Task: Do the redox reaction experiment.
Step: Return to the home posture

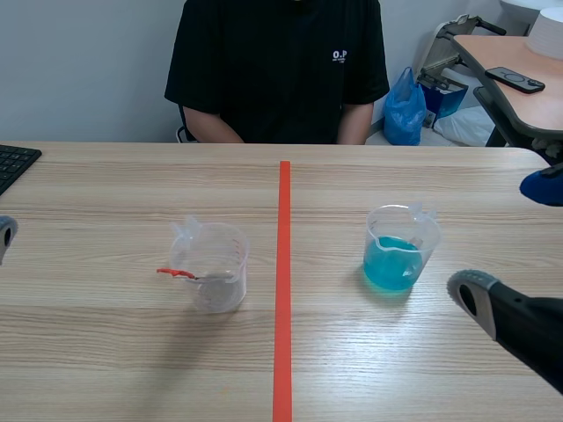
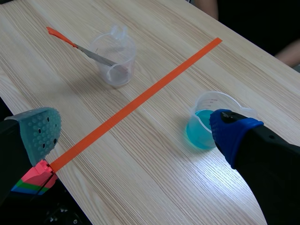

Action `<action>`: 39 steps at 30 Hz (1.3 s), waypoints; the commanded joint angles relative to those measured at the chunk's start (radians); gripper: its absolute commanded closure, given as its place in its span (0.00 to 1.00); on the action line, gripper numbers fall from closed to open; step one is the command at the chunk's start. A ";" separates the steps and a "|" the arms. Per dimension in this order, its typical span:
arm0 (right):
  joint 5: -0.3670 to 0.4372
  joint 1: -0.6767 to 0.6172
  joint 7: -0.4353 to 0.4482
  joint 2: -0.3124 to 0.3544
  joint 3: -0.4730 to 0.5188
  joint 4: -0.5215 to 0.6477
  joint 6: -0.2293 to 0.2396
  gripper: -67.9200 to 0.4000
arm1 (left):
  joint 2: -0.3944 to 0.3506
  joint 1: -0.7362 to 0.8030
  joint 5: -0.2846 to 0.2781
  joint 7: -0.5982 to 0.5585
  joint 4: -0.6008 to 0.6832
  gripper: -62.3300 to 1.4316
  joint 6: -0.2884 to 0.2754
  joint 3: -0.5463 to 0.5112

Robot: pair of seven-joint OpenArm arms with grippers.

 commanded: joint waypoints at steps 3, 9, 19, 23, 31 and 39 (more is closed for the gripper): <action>0.011 0.011 0.013 0.006 0.002 0.010 0.003 0.00 | -0.003 -0.001 -0.007 -0.023 0.007 0.03 0.005 -0.004; 0.010 0.011 -0.009 0.005 0.002 0.010 0.003 0.00 | -0.003 -0.001 -0.007 -0.035 0.007 0.03 0.005 -0.004; 0.011 0.011 -0.007 0.005 0.002 0.010 0.003 0.00 | -0.003 -0.003 -0.006 -0.051 0.007 0.03 0.005 -0.004; 0.011 0.011 -0.007 0.005 0.002 0.010 0.003 0.00 | -0.003 -0.003 -0.007 -0.048 0.007 0.03 0.005 -0.004; 0.011 0.011 -0.008 0.005 0.002 0.010 0.003 0.00 | -0.004 -0.021 -0.007 -0.048 0.007 0.03 0.005 -0.004; 0.011 0.012 -0.007 0.005 0.002 0.010 0.003 0.00 | -0.006 -0.034 -0.007 -0.047 0.007 0.03 0.005 -0.004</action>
